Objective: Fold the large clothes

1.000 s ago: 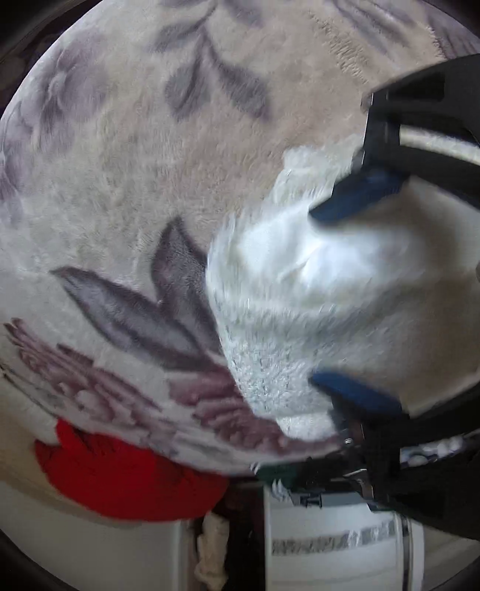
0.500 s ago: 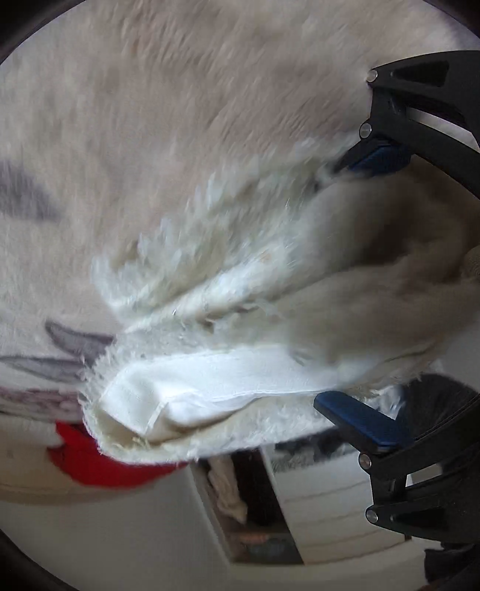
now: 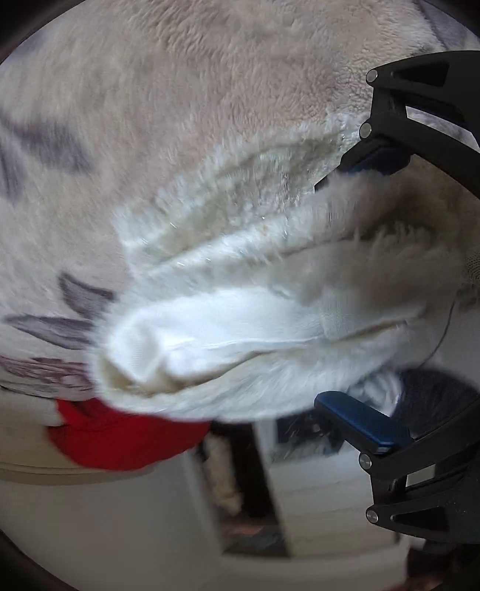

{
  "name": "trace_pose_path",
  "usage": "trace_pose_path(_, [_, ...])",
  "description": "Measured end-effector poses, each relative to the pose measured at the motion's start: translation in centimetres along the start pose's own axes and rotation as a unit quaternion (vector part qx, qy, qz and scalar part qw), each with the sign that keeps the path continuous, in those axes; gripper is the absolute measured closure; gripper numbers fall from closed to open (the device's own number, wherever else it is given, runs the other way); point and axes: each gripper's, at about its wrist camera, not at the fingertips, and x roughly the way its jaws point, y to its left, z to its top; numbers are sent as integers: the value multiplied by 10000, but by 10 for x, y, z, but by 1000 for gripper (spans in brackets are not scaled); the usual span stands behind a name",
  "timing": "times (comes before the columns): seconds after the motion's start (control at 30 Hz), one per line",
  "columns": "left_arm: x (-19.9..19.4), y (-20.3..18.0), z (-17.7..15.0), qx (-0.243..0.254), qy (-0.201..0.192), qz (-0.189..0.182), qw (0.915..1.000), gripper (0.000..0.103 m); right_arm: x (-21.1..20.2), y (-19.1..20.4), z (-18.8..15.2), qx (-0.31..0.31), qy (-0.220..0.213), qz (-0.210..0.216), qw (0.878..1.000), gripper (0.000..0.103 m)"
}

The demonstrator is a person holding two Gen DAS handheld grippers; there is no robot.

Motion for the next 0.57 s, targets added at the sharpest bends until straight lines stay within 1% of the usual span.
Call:
trace_pose_path(0.03, [8,10,3,-158,-23,-95,9998,0,10,5,-1,-165,89,-210,9996,0])
trace_pose_path(0.07, [10,17,7,-248,-66,-223,9994,0,16,5,-1,-208,112,-302,9993,0])
trace_pose_path(0.13, [15,20,13,-195,-79,-303,9993,0,35,0,4,-217,271,-585,9977,0])
trace_pose_path(0.23, [19,22,15,-127,-95,-393,9991,0,47,-4,14,-213,455,-469,9976,0])
trace_pose_path(0.33, [20,23,15,-129,-162,-455,9987,0,51,-12,18,56,668,-203,9975,0])
trace_pose_path(0.43, [17,24,10,-159,-246,-493,9984,0,58,-15,25,469,741,98,9961,0])
trace_pose_path(0.47, [13,27,5,-179,-305,-523,9980,0,63,-11,25,505,774,384,9950,0])
trace_pose_path(0.5, [11,27,4,-203,-343,-525,9978,0,69,-4,22,457,798,544,9943,0])
trace_pose_path(0.53, [9,26,4,-197,-388,-505,9978,0,76,4,19,341,829,534,9945,0])
trace_pose_path(0.57, [2,22,10,-193,-453,-472,9977,0,82,9,14,293,855,564,9943,0])
